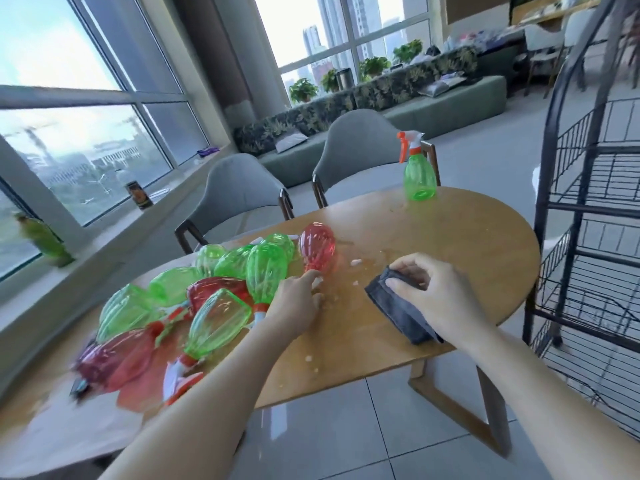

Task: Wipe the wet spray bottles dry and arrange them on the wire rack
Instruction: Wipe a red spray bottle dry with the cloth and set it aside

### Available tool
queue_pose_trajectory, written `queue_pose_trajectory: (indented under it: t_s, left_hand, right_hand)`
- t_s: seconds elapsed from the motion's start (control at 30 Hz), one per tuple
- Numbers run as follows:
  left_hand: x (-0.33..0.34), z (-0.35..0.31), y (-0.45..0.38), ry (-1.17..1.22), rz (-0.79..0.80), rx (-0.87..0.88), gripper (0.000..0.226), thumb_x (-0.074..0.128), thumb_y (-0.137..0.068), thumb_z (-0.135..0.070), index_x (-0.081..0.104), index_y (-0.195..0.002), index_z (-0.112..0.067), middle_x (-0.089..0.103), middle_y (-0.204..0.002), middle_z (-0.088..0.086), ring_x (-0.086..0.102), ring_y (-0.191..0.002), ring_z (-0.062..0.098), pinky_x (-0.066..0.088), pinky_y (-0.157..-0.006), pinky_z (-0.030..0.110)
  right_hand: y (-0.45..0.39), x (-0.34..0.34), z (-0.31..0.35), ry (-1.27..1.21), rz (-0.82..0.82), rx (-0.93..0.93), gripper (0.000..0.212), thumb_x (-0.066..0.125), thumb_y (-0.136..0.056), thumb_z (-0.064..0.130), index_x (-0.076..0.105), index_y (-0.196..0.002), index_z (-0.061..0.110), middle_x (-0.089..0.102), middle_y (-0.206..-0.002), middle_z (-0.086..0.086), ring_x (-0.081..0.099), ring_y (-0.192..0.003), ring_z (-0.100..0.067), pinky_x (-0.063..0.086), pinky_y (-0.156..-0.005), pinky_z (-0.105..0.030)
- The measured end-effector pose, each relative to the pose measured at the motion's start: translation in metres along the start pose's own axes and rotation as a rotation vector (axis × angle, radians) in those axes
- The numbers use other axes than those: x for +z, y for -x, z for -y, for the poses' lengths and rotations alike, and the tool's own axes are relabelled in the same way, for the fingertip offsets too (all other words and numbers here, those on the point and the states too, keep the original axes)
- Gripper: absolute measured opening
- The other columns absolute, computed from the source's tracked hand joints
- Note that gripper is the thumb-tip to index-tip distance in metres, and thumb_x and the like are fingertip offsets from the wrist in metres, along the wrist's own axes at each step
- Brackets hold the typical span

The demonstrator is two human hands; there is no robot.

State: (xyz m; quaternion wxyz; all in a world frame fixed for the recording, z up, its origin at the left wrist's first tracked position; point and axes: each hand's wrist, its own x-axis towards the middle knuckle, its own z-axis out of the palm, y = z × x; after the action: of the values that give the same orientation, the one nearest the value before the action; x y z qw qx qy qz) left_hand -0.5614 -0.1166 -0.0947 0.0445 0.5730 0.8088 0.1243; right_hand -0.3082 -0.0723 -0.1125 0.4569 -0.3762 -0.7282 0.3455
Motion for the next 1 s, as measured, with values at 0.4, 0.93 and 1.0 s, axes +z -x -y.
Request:
queue_pose_trajectory:
  t_s: [0.4,0.93,1.0]
  left_hand:
    - [-0.015,-0.019,0.017,0.308,-0.166,0.0,0.031,0.056,-0.111,-0.033,0.067,-0.139,-0.025,0.074,-0.112,0.009,0.071,-0.1,0.027,0.05,-0.078,0.037]
    - [-0.029,-0.042,0.079,0.612,-0.358,0.025,0.022,0.072,-0.1,-0.033,0.064,-0.107,-0.052,0.045,-0.145,-0.003,0.056,-0.127,0.022,0.049,-0.106,0.034]
    - [-0.033,-0.043,0.085,0.609,-0.354,0.058,0.038,0.082,-0.092,-0.029,0.064,-0.117,-0.051,0.044,-0.151,-0.005,0.053,-0.132,0.02,0.048,-0.101,0.019]
  right_hand:
    - [0.001,0.0,-0.01,0.027,0.009,0.014,0.014,0.079,-0.09,0.03,0.073,-0.102,0.034,0.074,-0.095,0.018,0.068,-0.092,0.001,0.06,-0.086,-0.03]
    - [0.023,0.003,-0.01,0.02,0.017,0.011,0.016,0.081,-0.089,0.028,0.074,-0.103,0.031,0.074,-0.098,0.017,0.067,-0.094,0.005,0.051,-0.079,-0.014]
    - [0.025,0.002,-0.01,0.026,0.022,0.013,0.016,0.08,-0.09,0.029,0.074,-0.104,0.031,0.073,-0.098,0.018,0.066,-0.094,0.006,0.05,-0.077,-0.011]
